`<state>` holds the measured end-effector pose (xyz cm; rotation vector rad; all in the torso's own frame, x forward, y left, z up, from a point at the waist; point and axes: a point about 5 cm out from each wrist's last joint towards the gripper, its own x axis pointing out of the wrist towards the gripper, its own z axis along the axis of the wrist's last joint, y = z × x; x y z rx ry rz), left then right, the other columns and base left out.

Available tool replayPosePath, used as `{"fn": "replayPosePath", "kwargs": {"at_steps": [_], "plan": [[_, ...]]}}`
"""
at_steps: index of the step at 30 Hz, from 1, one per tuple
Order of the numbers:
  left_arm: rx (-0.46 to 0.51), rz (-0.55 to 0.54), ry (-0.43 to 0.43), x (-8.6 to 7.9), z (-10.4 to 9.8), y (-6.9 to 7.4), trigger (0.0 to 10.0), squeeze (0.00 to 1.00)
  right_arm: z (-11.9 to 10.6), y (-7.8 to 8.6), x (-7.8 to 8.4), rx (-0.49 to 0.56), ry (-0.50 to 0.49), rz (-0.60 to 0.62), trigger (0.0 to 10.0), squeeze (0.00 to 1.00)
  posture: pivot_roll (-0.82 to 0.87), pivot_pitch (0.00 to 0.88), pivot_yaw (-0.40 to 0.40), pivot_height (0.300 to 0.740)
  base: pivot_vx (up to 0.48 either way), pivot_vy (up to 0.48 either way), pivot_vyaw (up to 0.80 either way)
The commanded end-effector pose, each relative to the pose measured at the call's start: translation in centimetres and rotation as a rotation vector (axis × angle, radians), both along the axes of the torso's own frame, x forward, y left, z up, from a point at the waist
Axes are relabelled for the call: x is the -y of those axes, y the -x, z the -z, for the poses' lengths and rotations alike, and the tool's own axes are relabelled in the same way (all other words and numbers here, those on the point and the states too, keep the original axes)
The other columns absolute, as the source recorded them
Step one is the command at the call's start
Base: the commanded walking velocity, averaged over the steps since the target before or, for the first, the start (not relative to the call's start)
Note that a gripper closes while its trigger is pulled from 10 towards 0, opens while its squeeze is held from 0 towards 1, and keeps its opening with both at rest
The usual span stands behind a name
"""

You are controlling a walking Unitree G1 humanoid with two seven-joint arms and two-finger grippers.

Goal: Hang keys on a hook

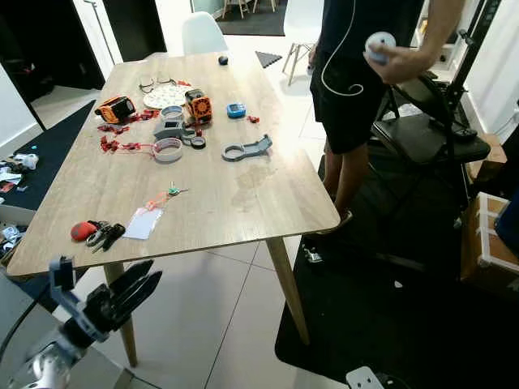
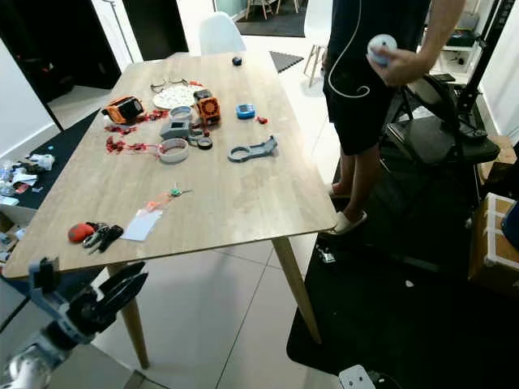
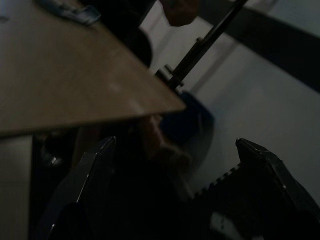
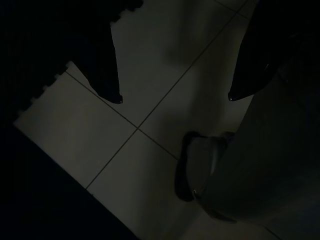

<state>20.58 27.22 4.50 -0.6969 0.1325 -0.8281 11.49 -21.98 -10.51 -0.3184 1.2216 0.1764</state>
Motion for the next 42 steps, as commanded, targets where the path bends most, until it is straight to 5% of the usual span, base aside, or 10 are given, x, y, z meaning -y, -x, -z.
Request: {"fn": "replayPosePath", "kwargs": {"at_steps": [1,7,8,13,19,20,22,27,28,42], "plan": [[-0.080,-0.017,-0.058,-0.7,1.1,0.8,10.0,0.00,0.1,0.1,-0.6,-0.004,-0.023,-0.001,10.0,0.00,-0.07,0.035,0.068,0.740,0.000,0.000,0.00],[-0.269,-0.152,-0.101,-1.5,4.2,2.5,10.0,0.00,0.2,0.2,-0.6,-0.007,-0.026,0.006,10.0,0.00,-0.08,0.034,0.066,0.740,0.000,0.000,0.00],[-0.351,-0.168,-0.097,-1.2,5.5,3.7,10.0,0.00,0.2,0.3,-0.5,-0.009,-0.024,0.007,10.0,0.00,-0.08,0.034,0.065,0.740,0.000,0.000,0.00],[-0.461,-0.233,-0.145,-1.0,7.2,4.9,10.0,0.00,0.1,0.4,-0.3,-0.011,-0.018,0.007,10.0,0.00,-0.08,0.031,0.065,0.740,0.000,0.000,0.00],[-0.753,-0.436,-0.365,-0.9,10.7,7.6,10.0,0.00,0.1,0.1,-0.2,-0.006,-0.018,0.009,10.0,0.00,-0.08,0.028,0.065,0.740,0.000,0.000,0.00],[-0.860,-0.525,-0.485,-1.2,11.7,8.6,10.0,0.00,0.1,0.0,-0.3,-0.006,-0.022,0.009,10.0,0.00,-0.07,0.025,0.064,0.740,0.000,0.000,0.00],[-0.922,-0.564,-0.568,-1.1,12.3,9.3,10.0,0.00,0.1,0.0,-0.5,-0.011,-0.034,0.021,10.0,0.00,-0.07,0.025,0.064,0.740,0.000,0.000,0.00],[-0.952,-0.522,-0.637,-0.3,12.9,9.9,10.0,0.00,0.1,-0.1,-0.7,-0.001,-0.054,0.034,10.0,0.00,0.00,0.000,0.000,0.740,0.000,0.000,0.00],[-0.962,-0.493,-0.664,0.2,13.2,10.1,10.0,0.00,0.1,-0.2,-0.8,0.003,-0.051,0.031,10.0,0.00,-0.07,0.028,0.070,0.740,0.000,0.000,0.00],[-0.951,-0.414,-0.869,1.9,14.0,9.7,10.0,0.00,0.2,0.0,-0.8,-0.005,-0.030,0.012,10.0,0.00,-0.08,0.027,0.080,0.740,0.000,0.000,0.00]]}}
